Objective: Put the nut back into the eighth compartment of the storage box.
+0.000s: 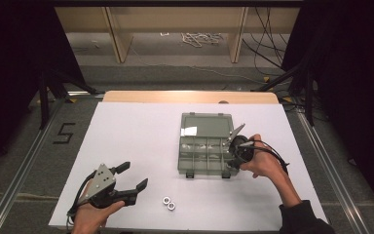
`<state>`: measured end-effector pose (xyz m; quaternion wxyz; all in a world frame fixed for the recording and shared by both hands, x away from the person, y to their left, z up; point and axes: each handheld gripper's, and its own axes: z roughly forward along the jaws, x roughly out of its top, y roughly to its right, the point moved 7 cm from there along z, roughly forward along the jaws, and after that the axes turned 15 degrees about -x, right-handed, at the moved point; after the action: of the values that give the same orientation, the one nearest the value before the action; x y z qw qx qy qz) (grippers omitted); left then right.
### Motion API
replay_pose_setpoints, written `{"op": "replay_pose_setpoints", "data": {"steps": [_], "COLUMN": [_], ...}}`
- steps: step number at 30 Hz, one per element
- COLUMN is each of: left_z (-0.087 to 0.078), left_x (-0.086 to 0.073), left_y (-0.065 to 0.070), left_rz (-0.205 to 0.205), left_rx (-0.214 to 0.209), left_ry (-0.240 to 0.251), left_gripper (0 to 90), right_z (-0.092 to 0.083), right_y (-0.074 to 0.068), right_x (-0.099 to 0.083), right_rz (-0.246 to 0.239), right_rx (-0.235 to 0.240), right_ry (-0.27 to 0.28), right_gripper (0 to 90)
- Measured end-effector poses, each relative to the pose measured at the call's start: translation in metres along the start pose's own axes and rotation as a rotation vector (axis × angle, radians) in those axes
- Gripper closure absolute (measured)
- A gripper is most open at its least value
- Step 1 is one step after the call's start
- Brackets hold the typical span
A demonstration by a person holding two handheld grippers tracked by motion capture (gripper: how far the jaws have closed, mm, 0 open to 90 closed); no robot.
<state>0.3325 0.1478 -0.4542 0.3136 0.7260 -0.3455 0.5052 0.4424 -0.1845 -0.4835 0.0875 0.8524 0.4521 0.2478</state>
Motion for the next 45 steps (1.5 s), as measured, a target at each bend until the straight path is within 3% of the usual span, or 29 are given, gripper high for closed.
{"op": "replay_pose_setpoints", "data": {"steps": [2,5,10,16,28,33,34,45], "left_z": [0.0,-0.001,-0.002,-0.003,-0.004,-0.004,-0.005,-0.005], "left_x": [0.0,0.001,0.001,0.002,0.003,0.002,0.002,0.002], "left_y": [0.0,0.0,-0.001,-0.002,-0.004,-0.004,-0.005,-0.006], "left_rz": [-0.01,-0.012,-0.03,-0.011,-0.016,-0.033,-0.017,-0.018], "left_rx": [0.008,0.005,0.016,0.019,0.034,0.04,0.039,0.042], "left_ry": [0.006,0.018,0.021,0.02,0.033,0.036,0.032,0.033], "left_gripper": [19.6,19.6,19.6,19.6,19.5,19.6,19.5,19.6], "right_z": [-0.004,-0.011,-0.029,-0.038,-0.048,-0.047,-0.047,-0.043], "right_y": [-0.002,-0.006,-0.031,-0.059,-0.098,-0.114,-0.116,-0.14], "right_x": [0.004,0.014,0.033,0.047,0.056,0.058,0.059,0.063], "right_rz": [0.005,0.002,-0.003,-0.007,-0.032,-0.078,-0.081,-0.115], "right_rx": [0.0,-0.043,0.004,0.055,0.122,0.134,0.135,0.171], "right_ry": [0.019,0.063,0.135,0.183,0.232,0.228,0.23,0.223], "right_gripper": [54.6,44.5,31.1,26.4,24.7,24.5,24.6,25.6]}}
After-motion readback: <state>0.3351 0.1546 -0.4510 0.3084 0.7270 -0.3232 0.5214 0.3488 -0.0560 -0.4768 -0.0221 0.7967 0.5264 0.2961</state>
